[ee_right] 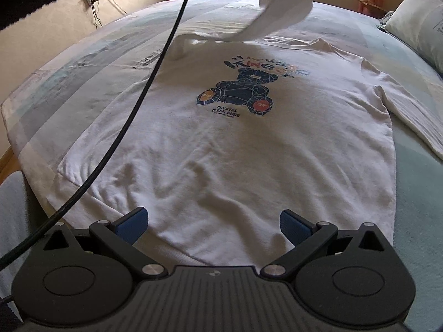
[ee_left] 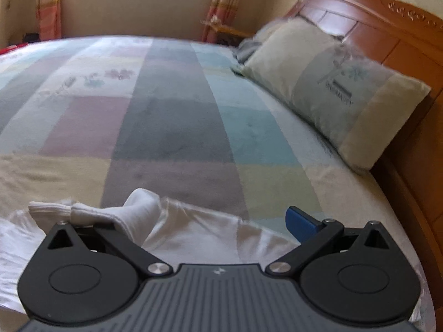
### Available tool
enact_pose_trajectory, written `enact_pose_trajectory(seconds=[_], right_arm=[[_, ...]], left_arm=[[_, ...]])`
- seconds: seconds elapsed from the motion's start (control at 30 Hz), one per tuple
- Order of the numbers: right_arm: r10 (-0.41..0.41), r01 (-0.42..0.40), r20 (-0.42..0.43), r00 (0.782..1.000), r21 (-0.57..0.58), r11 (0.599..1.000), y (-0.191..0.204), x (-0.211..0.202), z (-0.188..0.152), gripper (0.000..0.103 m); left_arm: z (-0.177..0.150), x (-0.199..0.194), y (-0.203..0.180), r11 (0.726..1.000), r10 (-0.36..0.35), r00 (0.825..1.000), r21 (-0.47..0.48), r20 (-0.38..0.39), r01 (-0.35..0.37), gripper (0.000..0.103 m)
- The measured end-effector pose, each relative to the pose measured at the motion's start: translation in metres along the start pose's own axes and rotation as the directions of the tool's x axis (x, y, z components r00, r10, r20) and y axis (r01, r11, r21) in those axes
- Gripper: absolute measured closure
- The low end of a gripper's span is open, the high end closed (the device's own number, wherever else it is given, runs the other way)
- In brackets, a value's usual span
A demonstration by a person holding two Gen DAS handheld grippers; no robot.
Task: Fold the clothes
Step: 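Lay the sleeve across the chest below the collar and open the left tool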
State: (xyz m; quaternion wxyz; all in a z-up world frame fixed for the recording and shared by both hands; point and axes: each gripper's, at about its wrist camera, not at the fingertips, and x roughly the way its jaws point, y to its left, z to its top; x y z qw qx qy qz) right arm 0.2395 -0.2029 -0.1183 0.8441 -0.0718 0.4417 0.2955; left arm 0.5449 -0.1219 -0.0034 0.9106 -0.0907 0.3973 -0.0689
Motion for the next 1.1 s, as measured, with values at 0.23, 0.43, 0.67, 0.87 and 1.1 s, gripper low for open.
enact_pose_trajectory(seconds=[0.23, 0.43, 0.67, 0.87, 1.1], right_arm=[[-0.004, 0.004, -0.002, 1.000, -0.008, 1.000, 0.001, 0.000, -0.001, 0.000], [-0.009, 0.009, -0.006, 1.000, -0.005, 1.000, 0.000, 0.001, -0.001, 0.000], [-0.010, 0.009, -0.009, 1.000, -0.017, 1.000, 0.002, 0.001, -0.001, 0.000], [-0.012, 0.012, -0.009, 1.000, -0.017, 1.000, 0.001, 0.000, -0.002, 0.000], [-0.016, 0.016, -0.003, 1.000, -0.014, 1.000, 0.001, -0.001, -0.001, 0.000]], left_arm=[[-0.024, 0.029, -0.003, 0.999, 0.000, 0.994, 0.036, -0.110, 0.004, 0.001], [-0.013, 0.022, -0.014, 0.999, -0.024, 0.999, 0.020, -0.043, 0.025, 0.002], [-0.017, 0.029, -0.017, 1.000, -0.023, 0.999, 0.020, -0.042, 0.024, 0.001], [-0.044, 0.063, -0.022, 0.994, -0.055, 0.957, 0.077, -0.285, 0.080, 0.002], [-0.057, 0.066, -0.018, 0.990, -0.098, 0.904, 0.055, -0.417, 0.132, 0.002]])
